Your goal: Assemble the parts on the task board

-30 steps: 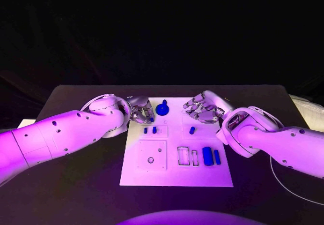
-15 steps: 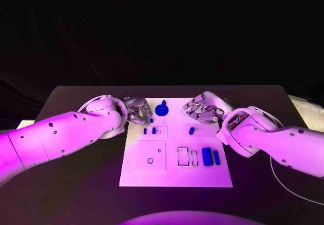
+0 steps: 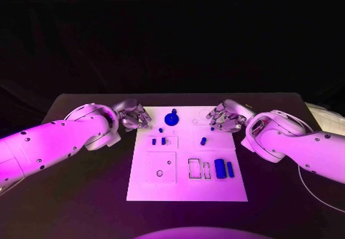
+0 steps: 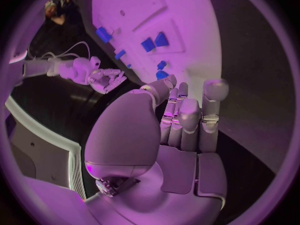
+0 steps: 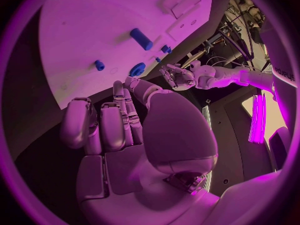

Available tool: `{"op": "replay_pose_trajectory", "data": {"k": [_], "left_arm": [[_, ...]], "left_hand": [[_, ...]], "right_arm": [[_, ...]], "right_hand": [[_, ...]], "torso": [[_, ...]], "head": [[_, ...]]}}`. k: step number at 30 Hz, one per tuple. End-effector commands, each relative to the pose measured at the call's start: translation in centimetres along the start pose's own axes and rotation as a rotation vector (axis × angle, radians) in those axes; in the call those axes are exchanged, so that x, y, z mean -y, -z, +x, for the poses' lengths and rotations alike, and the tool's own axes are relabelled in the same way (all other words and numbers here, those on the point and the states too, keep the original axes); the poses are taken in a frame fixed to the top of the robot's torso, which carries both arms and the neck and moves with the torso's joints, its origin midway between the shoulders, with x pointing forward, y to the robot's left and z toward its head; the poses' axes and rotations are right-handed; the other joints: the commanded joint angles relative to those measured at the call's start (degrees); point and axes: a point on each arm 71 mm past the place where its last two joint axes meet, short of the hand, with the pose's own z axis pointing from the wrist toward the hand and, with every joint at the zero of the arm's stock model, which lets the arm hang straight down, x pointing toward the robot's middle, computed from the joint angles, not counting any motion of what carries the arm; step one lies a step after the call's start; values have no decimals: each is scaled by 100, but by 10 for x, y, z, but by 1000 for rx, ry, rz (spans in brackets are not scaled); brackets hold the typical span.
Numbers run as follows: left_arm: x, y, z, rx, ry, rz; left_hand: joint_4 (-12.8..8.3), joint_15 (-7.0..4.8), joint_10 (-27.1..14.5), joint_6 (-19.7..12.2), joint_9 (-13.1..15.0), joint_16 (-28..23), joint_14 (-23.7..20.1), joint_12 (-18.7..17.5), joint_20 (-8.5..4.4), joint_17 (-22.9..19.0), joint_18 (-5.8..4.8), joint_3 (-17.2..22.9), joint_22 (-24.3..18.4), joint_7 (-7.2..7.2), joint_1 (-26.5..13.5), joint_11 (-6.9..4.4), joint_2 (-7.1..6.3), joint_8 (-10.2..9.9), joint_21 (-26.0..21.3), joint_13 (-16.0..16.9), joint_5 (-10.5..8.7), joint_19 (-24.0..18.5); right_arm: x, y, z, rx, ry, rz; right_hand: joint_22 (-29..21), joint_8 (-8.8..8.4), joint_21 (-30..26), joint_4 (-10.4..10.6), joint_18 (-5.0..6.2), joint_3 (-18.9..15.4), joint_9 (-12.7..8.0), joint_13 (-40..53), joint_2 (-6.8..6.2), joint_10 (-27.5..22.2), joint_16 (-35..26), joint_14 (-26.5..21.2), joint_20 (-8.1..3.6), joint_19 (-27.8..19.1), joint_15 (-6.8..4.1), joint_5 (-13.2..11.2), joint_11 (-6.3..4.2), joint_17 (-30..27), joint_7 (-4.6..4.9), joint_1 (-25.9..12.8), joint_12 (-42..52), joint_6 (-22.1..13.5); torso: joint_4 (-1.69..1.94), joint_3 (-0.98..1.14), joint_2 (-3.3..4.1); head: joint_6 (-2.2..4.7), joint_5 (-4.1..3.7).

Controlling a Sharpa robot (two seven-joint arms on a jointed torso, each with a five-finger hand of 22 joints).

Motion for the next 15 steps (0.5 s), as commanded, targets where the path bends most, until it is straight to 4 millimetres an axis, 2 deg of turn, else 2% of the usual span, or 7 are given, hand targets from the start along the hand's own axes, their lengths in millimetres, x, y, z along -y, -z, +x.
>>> {"op": "replay_pose_trajectory", "data": {"k": [1, 2, 5, 11, 15], "left_arm": [[1, 5, -11, 130, 680, 95], [-3, 8, -13, 152, 804, 102], [-7, 13, -15, 181, 966, 119], [-7, 20, -14, 187, 1086, 140], [-5, 24, -12, 181, 1103, 149]], "left_hand": [[98, 6, 60, 0, -25, -139, -144, 78, 13, -237, 107, -74, -153, -1, -148, -14, 20, 3, -372, 20, -8, -142], [134, 2, 86, 2, -27, -143, -162, 129, 16, -250, 113, -130, -185, -6, -206, -18, 32, 6, -428, 35, -12, -166], [233, -1, 128, 27, -24, -177, -223, 232, 19, -335, 139, -321, -284, -27, -374, -39, 19, 26, -622, 68, -16, -227], [245, -23, 133, 68, -20, -202, -281, 344, 8, -418, 159, -491, -385, -57, -394, -62, 49, 63, -793, 103, -15, -262], [225, -31, 129, 87, -19, -219, -309, 395, 0, -467, 169, -541, -436, -69, -355, -73, 80, 82, -881, 118, -13, -274]], "right_arm": [[5, 0, 2, -72, 177, 0], [7, -1, 1, -71, 215, 7], [10, -2, -1, -66, 281, 19], [12, -6, -1, -59, 364, 42], [10, -7, 2, -78, 385, 44]], "right_hand": [[-40, 10, -37, -18, 71, -33, 9, -77, -11, -76, -38, 194, 5, -47, 51, -32, 7, -32, -30, 43, -43, 31], [-59, 9, -53, -11, 74, -45, 9, -118, -19, -107, -50, 192, 9, -53, 55, -45, 12, -44, -39, 40, -57, 34], [-94, 5, -83, 17, 80, -72, 8, -202, -33, -160, -83, 187, 18, -62, 66, -114, 21, -76, -57, 23, -71, 36], [-161, -10, -142, 60, 91, -87, 1, -374, -51, -217, -126, 185, 33, -76, 81, -279, 41, -118, -99, 40, -61, 11], [-179, -10, -159, 77, 93, -90, 0, -424, -54, -235, -139, 185, 38, -79, 87, -313, 48, -130, -106, 41, -59, 9]], "torso": [[13, -16, 4], [23, -16, -1], [13, -14, 4], [26, -11, 12], [13, -16, 18]], "head": [[47, -79], [62, -134], [97, -155], [121, -151], [114, -127]]}}
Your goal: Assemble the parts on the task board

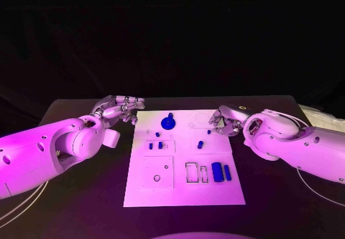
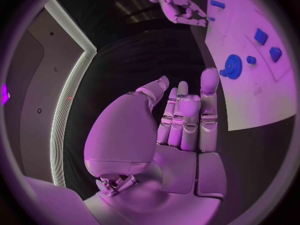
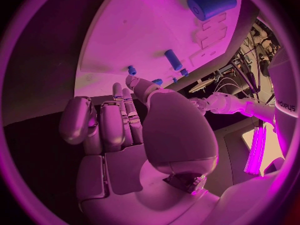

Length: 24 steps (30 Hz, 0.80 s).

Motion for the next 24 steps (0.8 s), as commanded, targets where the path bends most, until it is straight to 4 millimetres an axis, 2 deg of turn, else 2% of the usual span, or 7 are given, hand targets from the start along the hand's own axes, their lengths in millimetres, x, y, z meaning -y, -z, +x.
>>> {"op": "replay_pose_trajectory", "data": {"k": [1, 5, 12, 17, 24], "left_arm": [[3, 2, 1, 39, 182, 40], [3, 4, 0, 42, 183, 42], [3, 5, -3, 52, 179, 44], [3, 6, -2, 50, 180, 42], [3, 6, -1, 43, 181, 38]], "left_hand": [[1, -3, 9, 38, 2, -42, -49, 43, -14, -26, 85, -52, -24, -20, 2, -15, 66, 28, -54, 11, -12, -41], [-13, -8, 8, 46, 2, -50, -61, 69, -18, -49, 89, -75, -46, -25, 26, -21, 78, 37, -87, 19, -13, -44], [-42, -16, 3, 57, 2, -58, -75, 109, -26, -76, 94, -107, -80, -32, 72, -30, 99, 51, -139, 31, -11, -46], [-49, -17, 0, 59, 2, -63, -81, 121, -28, -90, 96, -116, -90, -33, 84, -32, 106, 54, -156, 34, -11, -47], [-60, -19, -8, 55, 0, -75, -93, 134, -30, -117, 102, -130, -114, -33, 99, -32, 109, 56, -205, 37, -11, -55]], "right_arm": [[-2, -1, 3, -44, 104, 16], [-8, -1, 5, -66, 107, -4], [-19, 0, 9, -93, 107, -37], [-22, -3, 12, -101, 118, -44], [-26, -6, 17, -111, 152, -46]], "right_hand": [[-9, -10, -29, 40, 93, -16, 0, -36, -29, -45, -21, 183, -10, -30, 51, -46, 1, -12, -27, 6, -4, -7], [-9, -9, -31, 55, 93, -26, 0, -65, -37, -41, -28, 183, -6, -26, 52, -57, 0, -19, -29, -2, 6, -6], [-4, 18, -32, 65, 94, 29, 13, -194, 11, 64, -66, 184, -46, -1, -13, -39, -83, -56, -25, 79, 63, 67], [1, 31, -31, 74, 92, 62, 19, -286, 39, 101, -94, 184, -75, 16, -49, -32, -112, -83, -54, 111, 68, 117], [6, 40, -30, 81, 90, 106, 25, -398, 86, 139, -109, 189, -116, 33, -96, -22, -136, -97, -74, 149, 64, 175]], "torso": [[-7, -1, 8], [-15, 6, 5], [-14, 10, 1], [-2, 4, 2], [-9, 8, 4]], "head": [[-14, 22], [-32, 32], [-57, 30], [-68, 32], [-91, 55]]}}
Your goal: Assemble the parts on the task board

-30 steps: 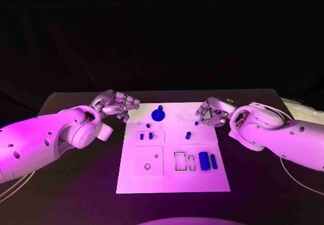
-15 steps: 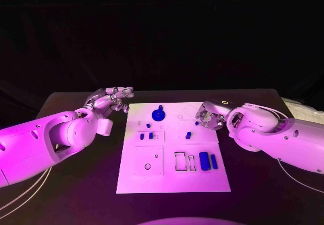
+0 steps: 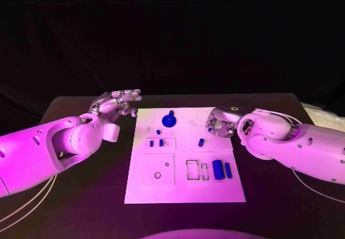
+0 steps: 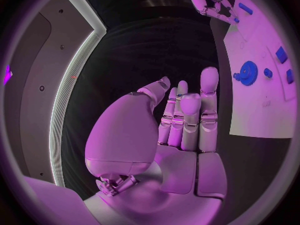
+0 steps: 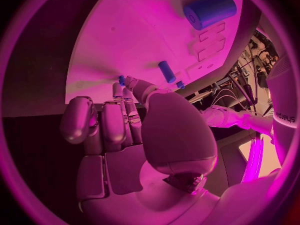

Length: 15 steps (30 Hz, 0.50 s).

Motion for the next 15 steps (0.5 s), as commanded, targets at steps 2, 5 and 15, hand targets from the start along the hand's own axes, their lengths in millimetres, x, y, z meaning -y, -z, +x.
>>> {"op": "replay_pose_trajectory", "data": {"k": [2, 5, 15], "left_arm": [[1, 0, 2, -6, 13, 11], [1, 1, 2, -7, 12, 9], [0, 0, 1, -8, 0, 3]], "left_hand": [[3, -11, -19, 36, 0, -31, -44, 36, -10, -15, 104, -35, -11, -12, 22, -22, 32, 33, -39, 6, -11, -35], [0, -11, -24, 32, -2, -36, -50, 40, -10, -27, 107, -41, -25, -11, 26, -21, 34, 33, -68, 7, -11, -41], [-2, -7, -46, 17, -6, -47, -64, 51, -11, -50, 110, -62, -49, -3, 28, -14, 40, 29, -112, 9, -11, -50]], "right_arm": [[-4, -1, 9, -43, 66, -3], [-5, -2, 11, -50, 93, 3], [-9, -2, 18, -84, 154, 2]], "right_hand": [[2, 37, -32, -7, 91, 38, 6, -54, 15, 36, -25, 189, -63, 12, -64, 0, -36, -11, 4, 79, 16, 60], [-6, 41, -40, -1, 93, 45, 8, -87, 26, 46, -37, 189, -81, 13, -83, -3, -42, -23, 1, 79, 15, 79], [-10, 82, -54, -18, 88, 103, 35, -297, 124, 186, -59, 204, -151, 39, -143, -241, -81, -41, -36, 148, 31, 258]], "torso": [[-1, -1, 2], [-4, -2, -1], [-15, 0, -7]], "head": [[-22, 12], [-32, 12], [-48, -6]]}}
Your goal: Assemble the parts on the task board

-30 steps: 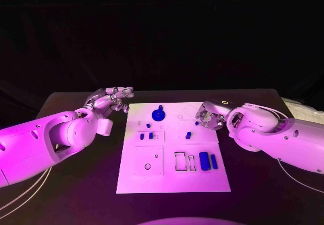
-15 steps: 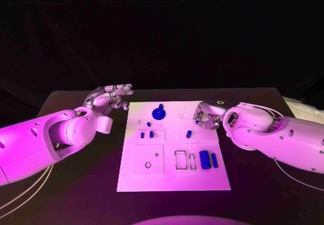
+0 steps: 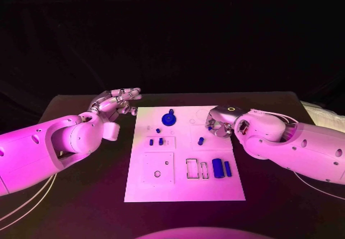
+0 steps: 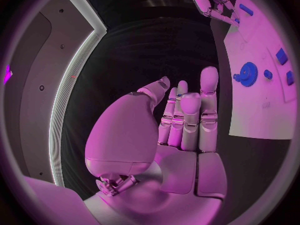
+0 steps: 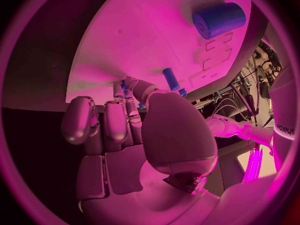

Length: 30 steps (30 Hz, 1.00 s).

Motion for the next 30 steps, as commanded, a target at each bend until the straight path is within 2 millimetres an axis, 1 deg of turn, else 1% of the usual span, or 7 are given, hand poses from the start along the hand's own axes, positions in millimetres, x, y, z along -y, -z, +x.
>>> {"op": "replay_pose_trajectory", "data": {"k": [1, 7, 11, 18, 22, 27, 30], "left_arm": [[1, -1, 1, -8, -2, 5], [0, -1, 0, -9, -6, 4], [0, -1, 1, -12, -8, 3], [0, -1, 2, -14, -11, 3], [0, -1, 2, -13, -13, 0], [0, -1, 4, -16, -13, -1], [0, -1, 4, -9, -16, 1]], "left_hand": [[-1, 11, -46, 17, -6, -14, -46, 16, 10, -6, 111, -31, -5, -3, 28, -13, 40, 29, -23, 8, -11, -29], [-2, 14, -59, 8, -8, -15, -50, 24, 11, -9, 112, -39, -17, 0, 34, -11, 53, 27, -44, 9, -9, -32], [-2, 14, -59, 8, -8, -15, -50, 24, 11, -9, 112, -39, -17, 0, 34, -11, 53, 27, -44, 9, -9, -32], [-9, 15, -69, 2, -9, -19, -56, 31, 11, -20, 113, -46, -27, 1, 44, -10, 59, 27, -60, 10, -9, -35], [-21, 16, -84, -6, -11, -23, -63, 43, 11, -31, 114, -55, -41, 3, 64, -9, 71, 27, -79, 13, -7, -36], [-24, 16, -91, -12, -12, -23, -64, 46, 11, -33, 114, -57, -44, 5, 70, -7, 73, 25, -84, 13, -7, -36], [-37, 19, -108, -23, -13, -20, -66, 60, 12, -33, 115, -63, -57, 9, 94, -5, 94, 24, -99, 15, -6, -35]], "right_arm": [[-5, 1, 12, -75, 70, -8], [-6, 1, 15, -89, 85, -8], [-7, 0, 16, -91, 87, -8], [-9, -2, 18, -56, 72, -15], [-11, -2, 16, -10, 62, -20], [-13, -1, 12, 42, 43, -25], [-14, 2, 9, 63, 27, -28]], "right_hand": [[-10, 34, -32, -14, 87, 33, 18, -51, 33, 63, -37, 226, -42, 11, -46, -95, -12, -9, 2, 58, 22, 71], [-8, 43, -33, -22, 87, 39, 24, -84, 43, 86, -37, 229, -52, 16, -57, -134, -18, -7, -6, 69, 24, 104], [-7, 51, -33, -30, 86, 45, 29, -105, 54, 116, -38, 230, -58, 20, -60, -155, -26, -9, -11, 80, 32, 132], [49, 108, 6, -63, 67, 76, 68, -155, 134, 315, -20, 246, -38, 59, -15, -175, -53, 5, -20, 131, 92, 277], [95, 100, 42, -136, 60, 166, 82, -197, 199, 409, -12, 257, -14, 90, 15, -322, -35, 0, 8, 220, 90, 294], [136, 90, 80, -266, 55, 317, 100, -220, 213, 526, -6, 264, -5, 116, 28, -268, -13, -12, 48, 331, 88, 316], [149, 59, 91, -324, 53, 393, 97, -243, 181, 518, -11, 261, 5, 121, 42, -250, 12, -28, 80, 347, 50, 286]], "torso": [[-9, 5, -5], [-2, 1, 1], [8, 10, 2], [0, 7, 3], [-8, 3, 1], [0, 2, -6], [-8, 3, -10]], "head": [[-3, -7], [-17, -24], [-29, -27], [-41, -11], [-41, -14], [-45, -11], [-42, -8]]}}
